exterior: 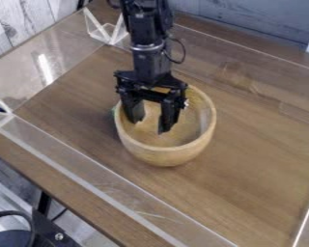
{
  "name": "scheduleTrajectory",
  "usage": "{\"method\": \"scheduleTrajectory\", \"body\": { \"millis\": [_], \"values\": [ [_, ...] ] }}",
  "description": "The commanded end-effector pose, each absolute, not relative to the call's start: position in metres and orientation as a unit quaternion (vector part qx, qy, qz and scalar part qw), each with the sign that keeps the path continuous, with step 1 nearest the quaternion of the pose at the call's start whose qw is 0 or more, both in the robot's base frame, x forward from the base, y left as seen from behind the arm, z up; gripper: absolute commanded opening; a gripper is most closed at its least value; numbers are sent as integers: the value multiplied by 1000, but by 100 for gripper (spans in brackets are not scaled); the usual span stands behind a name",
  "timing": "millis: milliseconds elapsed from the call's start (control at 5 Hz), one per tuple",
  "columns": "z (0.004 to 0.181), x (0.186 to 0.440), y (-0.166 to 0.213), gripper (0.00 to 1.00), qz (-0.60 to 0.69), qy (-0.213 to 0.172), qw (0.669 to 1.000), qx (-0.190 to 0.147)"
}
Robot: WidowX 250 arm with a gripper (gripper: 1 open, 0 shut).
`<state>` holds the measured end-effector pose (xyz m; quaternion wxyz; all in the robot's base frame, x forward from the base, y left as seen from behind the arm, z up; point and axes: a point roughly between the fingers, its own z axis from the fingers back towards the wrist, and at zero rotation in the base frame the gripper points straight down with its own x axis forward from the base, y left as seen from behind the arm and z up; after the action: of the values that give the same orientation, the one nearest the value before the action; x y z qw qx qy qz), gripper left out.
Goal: Remove the green block from inside the brown bowl and put it on the table
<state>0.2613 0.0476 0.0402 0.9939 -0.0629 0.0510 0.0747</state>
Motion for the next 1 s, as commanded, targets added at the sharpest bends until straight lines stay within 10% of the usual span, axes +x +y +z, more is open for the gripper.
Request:
{"method": "scheduleTrajectory", "body": {
  "millis": [0,400,600,800],
  "values": [
    [50,274,44,100,82,24,994,-65],
    [43,300,47,100,33,32,998,-51],
    [54,308,38,0,19,23,998,-62],
    [74,313,26,100,1,10,997,-74]
  ]
}}
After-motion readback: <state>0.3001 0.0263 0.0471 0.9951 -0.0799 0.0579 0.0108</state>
